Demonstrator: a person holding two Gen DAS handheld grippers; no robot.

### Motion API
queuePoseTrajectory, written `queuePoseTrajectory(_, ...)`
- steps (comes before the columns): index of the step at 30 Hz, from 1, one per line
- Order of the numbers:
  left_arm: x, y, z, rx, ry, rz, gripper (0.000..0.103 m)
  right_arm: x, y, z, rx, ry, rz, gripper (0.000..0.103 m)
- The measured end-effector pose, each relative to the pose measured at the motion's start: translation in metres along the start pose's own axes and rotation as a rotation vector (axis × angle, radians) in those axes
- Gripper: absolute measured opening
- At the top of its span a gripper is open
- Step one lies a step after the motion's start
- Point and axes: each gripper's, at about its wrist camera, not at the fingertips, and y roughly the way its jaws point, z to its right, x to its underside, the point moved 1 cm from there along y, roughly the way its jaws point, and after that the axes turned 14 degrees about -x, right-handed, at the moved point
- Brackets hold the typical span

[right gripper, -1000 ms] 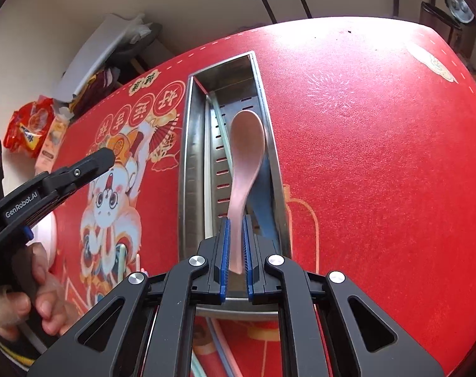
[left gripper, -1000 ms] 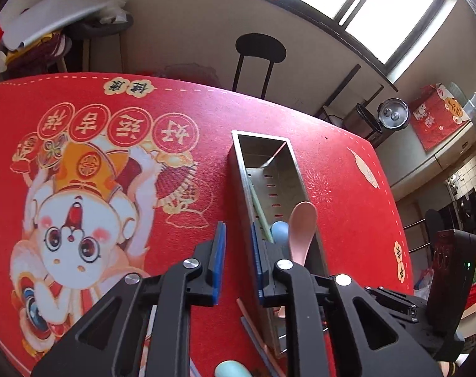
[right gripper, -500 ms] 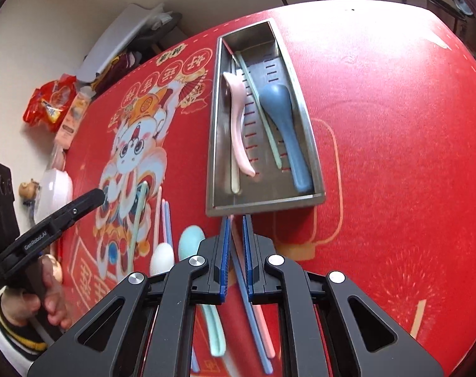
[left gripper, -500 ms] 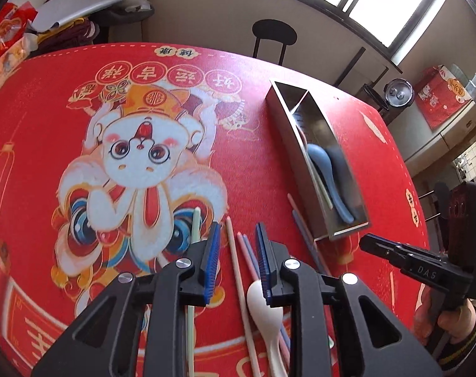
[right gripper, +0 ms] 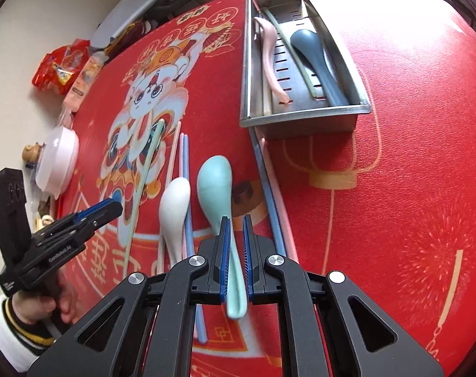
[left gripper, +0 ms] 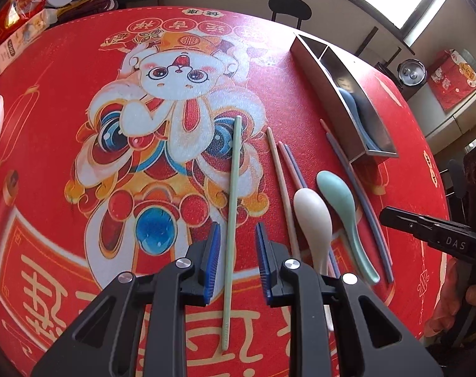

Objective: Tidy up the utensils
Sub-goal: 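Grasp the teal spoon with the right tool while the left tool grasps a green chopstick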

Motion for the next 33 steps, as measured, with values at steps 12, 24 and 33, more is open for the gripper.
queuePoseTrajectory(12, 0.014, 0.009, -0.006, -0.009, 0.033, -0.005, 0.025, 0.005, 0.026, -0.011, 0.079, -0.072, -0.061, 0.009)
queuePoseTrajectory(24, 0.014, 0.017, -0.005, 0.032, 0.047, -0.016, 0.025, -0.002, 0.038, -0.02, 0.085, -0.133, -0.079, 0.037)
queuePoseTrajectory(33, 0.008, 0.02, 0.001, 0.033, 0.064, -0.009, 0.025, -0.003, 0.051, -0.029, 0.124, -0.225, -0.107, 0.034)
